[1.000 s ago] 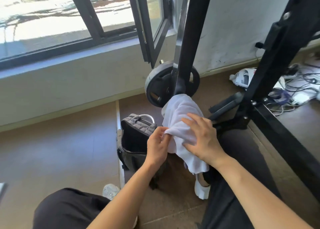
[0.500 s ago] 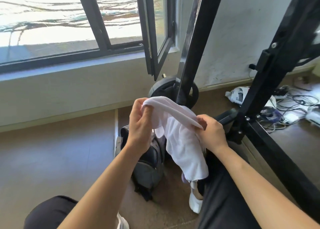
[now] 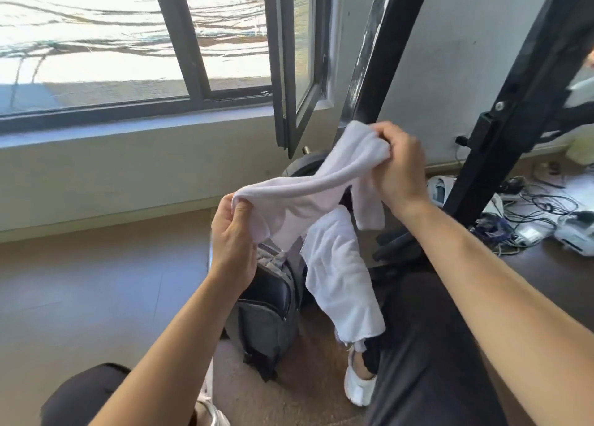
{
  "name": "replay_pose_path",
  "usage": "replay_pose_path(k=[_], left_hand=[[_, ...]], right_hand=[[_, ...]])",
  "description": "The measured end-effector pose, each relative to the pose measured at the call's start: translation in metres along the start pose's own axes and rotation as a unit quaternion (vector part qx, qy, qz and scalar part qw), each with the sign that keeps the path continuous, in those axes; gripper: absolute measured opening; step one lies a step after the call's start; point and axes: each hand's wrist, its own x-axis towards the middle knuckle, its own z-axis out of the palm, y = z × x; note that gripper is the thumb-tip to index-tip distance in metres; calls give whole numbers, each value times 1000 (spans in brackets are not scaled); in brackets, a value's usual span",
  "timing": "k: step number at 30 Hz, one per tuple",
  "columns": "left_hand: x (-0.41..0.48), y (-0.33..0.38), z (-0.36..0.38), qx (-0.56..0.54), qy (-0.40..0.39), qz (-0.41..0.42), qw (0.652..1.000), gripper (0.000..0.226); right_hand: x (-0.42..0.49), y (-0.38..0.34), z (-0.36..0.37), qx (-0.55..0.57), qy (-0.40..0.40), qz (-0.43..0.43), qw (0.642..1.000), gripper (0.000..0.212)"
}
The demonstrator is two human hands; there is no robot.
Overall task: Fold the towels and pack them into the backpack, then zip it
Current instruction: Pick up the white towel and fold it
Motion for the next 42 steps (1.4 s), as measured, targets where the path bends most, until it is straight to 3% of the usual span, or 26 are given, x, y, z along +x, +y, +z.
replay_pose_path(k=[3,5,8,11,14,20,24,27,31,34,36,40,42], left_hand=[[1,8,-11,11,12,3,1000,27],[1,12,-24,27,22,-4,999,24],[-4,14,-49,59,49,-19,997,7],[-14,6,-85,93,110,-48,988,24],[-25,-8,-127,111,174,-85,975,19],[-48,-31,-164,83,232,-159,956,12],[-69,-63,-175,112,238,-175,949,9],[-74,-87,-179,141,239,-179,944,13],[-67,-93,-177,172,143,-148,963,10],[-68,-106,-179,225,81,-190,952,40],[-73,-117,-176,265,82,-228,933,50],[-82,-137,-170,349,53,-329,876,51],[-85,-136,-164,402,-3,-388,829,39]], right_hand=[[3,-41,14,119,-112,40,986,12],[-2,-52,31,136,-165,72,974,8],[-23,-42,60,103,-227,94,964,9],[-63,-10,83,36,-346,124,929,19],[-115,29,98,-33,-447,152,881,16],[-195,67,95,4,-519,205,830,2],[-209,69,93,23,-584,219,782,23],[-205,66,92,53,-589,276,758,32],[-202,70,83,226,-547,397,702,46],[-192,66,76,366,-499,471,628,38],[-187,64,73,422,-479,492,592,34],[-184,66,68,483,-438,481,586,69],[-183,66,66,508,-427,471,581,67]])
